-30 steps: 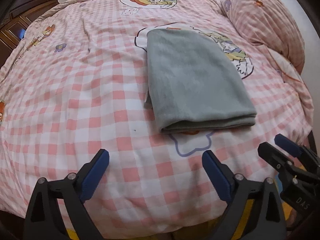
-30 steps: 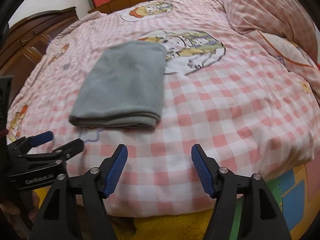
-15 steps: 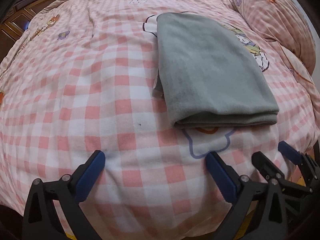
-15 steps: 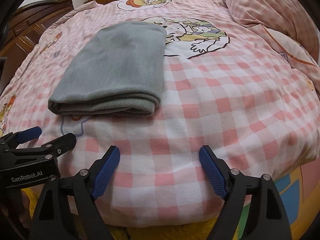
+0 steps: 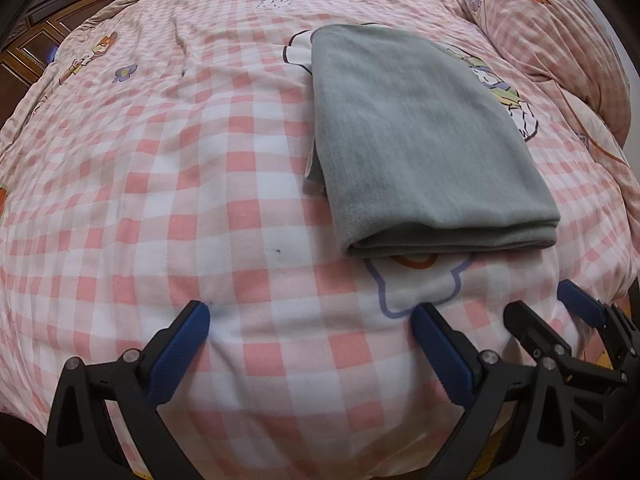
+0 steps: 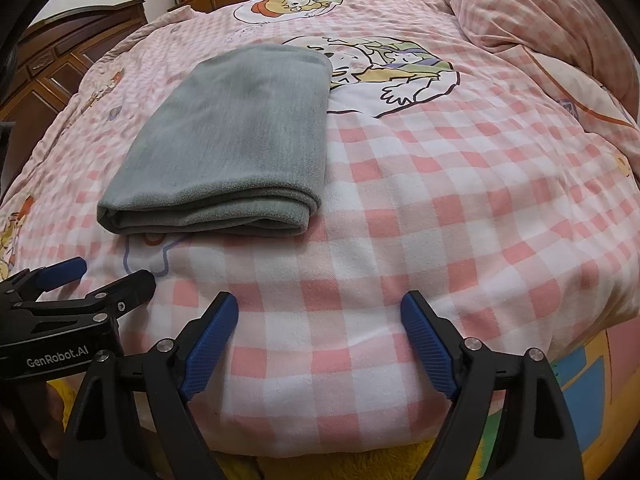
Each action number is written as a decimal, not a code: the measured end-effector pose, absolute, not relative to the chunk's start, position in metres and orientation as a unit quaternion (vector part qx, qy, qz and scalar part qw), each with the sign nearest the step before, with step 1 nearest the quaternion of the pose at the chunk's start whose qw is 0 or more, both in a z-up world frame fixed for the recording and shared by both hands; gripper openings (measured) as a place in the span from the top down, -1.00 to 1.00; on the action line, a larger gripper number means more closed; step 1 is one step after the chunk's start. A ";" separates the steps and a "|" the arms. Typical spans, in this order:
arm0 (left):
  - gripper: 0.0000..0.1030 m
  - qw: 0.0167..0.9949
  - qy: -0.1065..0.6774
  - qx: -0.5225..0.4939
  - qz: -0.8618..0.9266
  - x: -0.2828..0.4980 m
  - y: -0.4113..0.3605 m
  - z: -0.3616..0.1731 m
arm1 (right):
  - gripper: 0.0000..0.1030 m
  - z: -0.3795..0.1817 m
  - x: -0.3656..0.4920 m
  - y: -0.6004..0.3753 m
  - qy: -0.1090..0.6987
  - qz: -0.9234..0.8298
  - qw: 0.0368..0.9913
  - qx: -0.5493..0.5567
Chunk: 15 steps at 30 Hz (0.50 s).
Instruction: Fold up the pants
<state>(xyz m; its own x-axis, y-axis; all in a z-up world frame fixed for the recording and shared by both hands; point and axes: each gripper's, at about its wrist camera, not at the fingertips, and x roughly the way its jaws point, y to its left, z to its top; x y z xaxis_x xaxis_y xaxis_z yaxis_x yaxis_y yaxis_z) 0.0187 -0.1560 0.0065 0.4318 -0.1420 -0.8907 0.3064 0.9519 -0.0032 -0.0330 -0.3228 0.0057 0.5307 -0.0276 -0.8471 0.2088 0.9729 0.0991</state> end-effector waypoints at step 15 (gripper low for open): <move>-0.99 0.842 0.516 0.080 -0.133 0.019 -0.157 0.006 | -0.70 0.005 -0.033 -0.322 0.479 -0.068 0.870 0.094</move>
<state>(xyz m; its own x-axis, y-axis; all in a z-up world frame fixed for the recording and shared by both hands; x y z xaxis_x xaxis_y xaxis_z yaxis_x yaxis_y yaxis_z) 0.0187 -0.1571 0.0062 0.4324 -0.1414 -0.8905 0.3066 0.9518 -0.0023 -0.0331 -0.3222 0.0051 0.5311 -0.0284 -0.8468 0.2092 0.9729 0.0986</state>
